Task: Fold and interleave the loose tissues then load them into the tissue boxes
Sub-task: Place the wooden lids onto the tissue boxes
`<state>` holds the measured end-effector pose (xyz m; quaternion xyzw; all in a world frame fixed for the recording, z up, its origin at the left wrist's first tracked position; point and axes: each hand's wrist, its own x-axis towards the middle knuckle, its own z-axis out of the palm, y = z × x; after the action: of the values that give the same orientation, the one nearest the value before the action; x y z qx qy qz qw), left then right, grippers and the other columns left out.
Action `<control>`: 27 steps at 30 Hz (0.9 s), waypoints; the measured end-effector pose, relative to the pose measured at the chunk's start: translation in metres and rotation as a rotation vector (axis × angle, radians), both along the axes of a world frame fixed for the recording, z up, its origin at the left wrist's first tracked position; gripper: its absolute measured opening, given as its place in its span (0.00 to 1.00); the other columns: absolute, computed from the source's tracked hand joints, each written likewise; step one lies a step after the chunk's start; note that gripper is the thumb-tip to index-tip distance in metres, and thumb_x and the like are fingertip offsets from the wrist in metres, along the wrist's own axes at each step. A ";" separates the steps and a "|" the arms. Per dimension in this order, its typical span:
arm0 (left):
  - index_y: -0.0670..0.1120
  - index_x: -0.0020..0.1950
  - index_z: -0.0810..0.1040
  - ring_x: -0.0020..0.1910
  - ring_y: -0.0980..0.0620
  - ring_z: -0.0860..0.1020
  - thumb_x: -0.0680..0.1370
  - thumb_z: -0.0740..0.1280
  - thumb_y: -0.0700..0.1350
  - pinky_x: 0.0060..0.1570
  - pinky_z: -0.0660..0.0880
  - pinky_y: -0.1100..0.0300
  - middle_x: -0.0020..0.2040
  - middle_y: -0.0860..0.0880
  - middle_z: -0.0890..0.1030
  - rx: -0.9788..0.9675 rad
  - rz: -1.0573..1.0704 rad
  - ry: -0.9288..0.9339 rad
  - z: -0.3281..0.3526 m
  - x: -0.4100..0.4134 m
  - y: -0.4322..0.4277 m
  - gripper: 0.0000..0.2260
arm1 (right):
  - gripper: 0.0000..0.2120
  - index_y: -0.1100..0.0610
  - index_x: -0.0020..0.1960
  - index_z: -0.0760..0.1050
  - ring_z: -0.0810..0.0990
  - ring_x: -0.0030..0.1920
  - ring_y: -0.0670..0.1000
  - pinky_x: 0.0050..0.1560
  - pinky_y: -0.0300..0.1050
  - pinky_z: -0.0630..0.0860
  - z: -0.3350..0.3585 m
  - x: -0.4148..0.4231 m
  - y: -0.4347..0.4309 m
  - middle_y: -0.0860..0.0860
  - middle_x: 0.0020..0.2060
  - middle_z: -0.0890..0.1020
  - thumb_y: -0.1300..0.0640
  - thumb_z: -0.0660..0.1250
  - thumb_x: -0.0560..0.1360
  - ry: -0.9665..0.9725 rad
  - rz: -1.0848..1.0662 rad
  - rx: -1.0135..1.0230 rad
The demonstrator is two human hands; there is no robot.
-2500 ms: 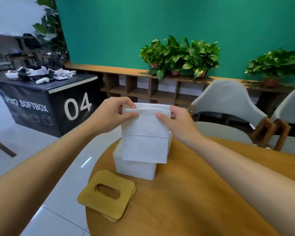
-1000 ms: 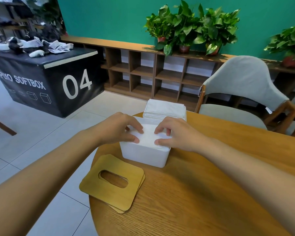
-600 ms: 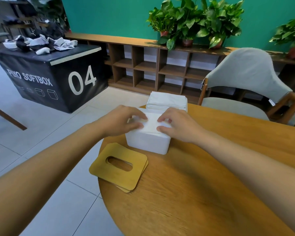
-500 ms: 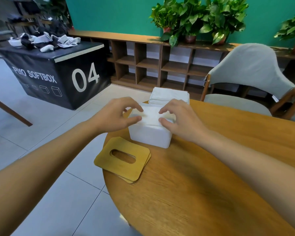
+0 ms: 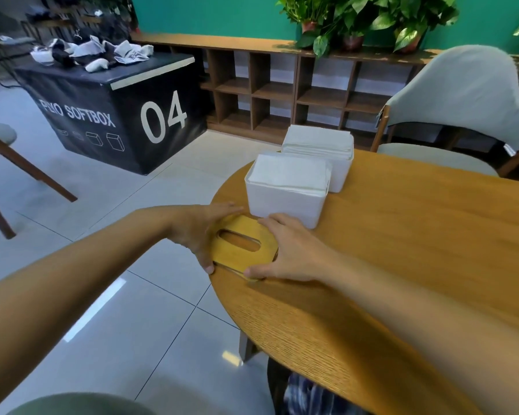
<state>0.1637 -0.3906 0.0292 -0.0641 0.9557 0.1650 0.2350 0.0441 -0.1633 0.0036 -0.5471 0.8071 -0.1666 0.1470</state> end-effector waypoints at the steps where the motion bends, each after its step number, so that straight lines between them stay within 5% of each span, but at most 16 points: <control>1: 0.57 0.84 0.46 0.80 0.47 0.61 0.61 0.87 0.56 0.77 0.66 0.45 0.83 0.54 0.57 -0.015 0.004 -0.024 -0.004 -0.001 -0.004 0.64 | 0.54 0.49 0.80 0.57 0.61 0.76 0.52 0.74 0.55 0.65 -0.003 0.002 -0.001 0.49 0.77 0.62 0.26 0.73 0.63 0.026 -0.005 0.025; 11: 0.56 0.84 0.53 0.79 0.47 0.63 0.62 0.84 0.64 0.76 0.67 0.46 0.81 0.55 0.59 -0.104 0.005 0.120 0.003 0.010 0.005 0.59 | 0.52 0.50 0.79 0.59 0.62 0.72 0.50 0.71 0.53 0.68 0.004 0.002 0.010 0.48 0.71 0.65 0.29 0.75 0.63 0.032 0.015 0.027; 17: 0.60 0.81 0.60 0.73 0.56 0.67 0.58 0.84 0.68 0.73 0.69 0.53 0.74 0.61 0.65 -0.069 0.049 0.260 0.057 0.021 0.025 0.57 | 0.50 0.45 0.80 0.57 0.59 0.72 0.45 0.72 0.48 0.66 0.049 -0.007 0.039 0.42 0.72 0.62 0.28 0.72 0.65 0.050 0.069 -0.056; 27: 0.57 0.83 0.59 0.75 0.51 0.65 0.61 0.81 0.67 0.76 0.66 0.48 0.77 0.58 0.65 -0.094 0.065 0.318 0.102 -0.057 0.020 0.55 | 0.49 0.46 0.80 0.59 0.60 0.74 0.47 0.71 0.46 0.62 0.102 -0.086 0.026 0.45 0.75 0.63 0.28 0.72 0.66 0.161 0.035 -0.036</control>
<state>0.1067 -0.3709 0.1312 -0.0789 0.9850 0.1359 0.0720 -0.0416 -0.1377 0.1057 -0.5751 0.8036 -0.1339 0.0747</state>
